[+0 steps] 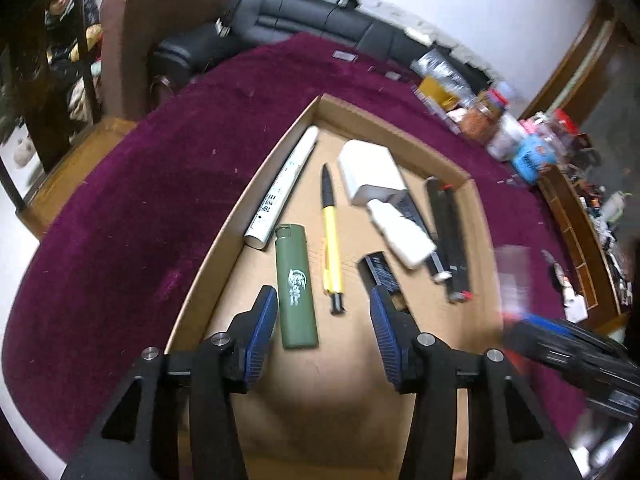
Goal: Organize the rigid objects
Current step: 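Lower the clear package into the tray and open the right tool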
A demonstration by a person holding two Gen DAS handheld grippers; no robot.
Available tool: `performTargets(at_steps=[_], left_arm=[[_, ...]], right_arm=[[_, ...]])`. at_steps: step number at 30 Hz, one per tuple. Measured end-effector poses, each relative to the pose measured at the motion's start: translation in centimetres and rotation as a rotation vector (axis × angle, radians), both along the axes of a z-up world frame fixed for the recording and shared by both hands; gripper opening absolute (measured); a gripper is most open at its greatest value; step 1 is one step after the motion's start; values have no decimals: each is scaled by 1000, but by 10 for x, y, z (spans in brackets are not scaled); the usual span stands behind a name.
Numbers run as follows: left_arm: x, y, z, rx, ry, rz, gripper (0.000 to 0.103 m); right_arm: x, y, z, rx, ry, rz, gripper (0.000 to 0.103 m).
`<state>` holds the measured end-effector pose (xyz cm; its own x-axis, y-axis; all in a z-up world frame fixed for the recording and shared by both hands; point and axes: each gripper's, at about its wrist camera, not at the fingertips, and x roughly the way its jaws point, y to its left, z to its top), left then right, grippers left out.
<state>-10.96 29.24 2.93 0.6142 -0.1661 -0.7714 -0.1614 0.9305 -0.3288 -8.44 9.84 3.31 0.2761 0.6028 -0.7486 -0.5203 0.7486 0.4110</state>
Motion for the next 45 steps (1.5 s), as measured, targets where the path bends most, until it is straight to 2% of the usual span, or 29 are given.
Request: performTargets(at_steps=[4,7,12,15,19,23,29,31,33,35,37,40,42,45], left_arm=[[-28,14,16,-53,-84,-2,50],[-41,26,22,-77,-123,12,52],[-45,45,18,-108,-133,32,52],[-47,51,11,-132,-125,39,52],[-51,55,7,-155,-131,36,52],[-56,55,11,-162,-151,32,52],[-61,51,21,-151,-188,-4,52],[-58,48,20,-159,-186,-13,52],[-55,43,19,-179,-172,-23,52],[-56,38,22,-181,-174,-42,52],[-59,31,26,-166,-181,-61,52],[-65,25,33,-160,-195,-81,54],[-68,19,38,-149,-218,-98,57],[-67,8,43,-144,-228,-130,57]], right_arm=[[4,28,-14,-113,-1,30,27],[4,44,-24,-209,-21,30,27],[6,58,-24,-278,-70,14,27],[16,65,-22,-294,-65,1,27],[31,78,-26,-258,-5,2,27],[27,91,-31,-179,84,62,27],[18,70,-22,-232,5,-24,27],[20,67,-28,-260,20,-40,27],[25,65,-34,-217,73,-51,28],[28,64,-32,-165,89,-49,31],[28,63,-31,-155,99,-39,31],[20,47,-22,-125,67,-29,31],[10,22,-12,-101,16,-37,31],[-5,-21,4,-125,-71,-75,31]])
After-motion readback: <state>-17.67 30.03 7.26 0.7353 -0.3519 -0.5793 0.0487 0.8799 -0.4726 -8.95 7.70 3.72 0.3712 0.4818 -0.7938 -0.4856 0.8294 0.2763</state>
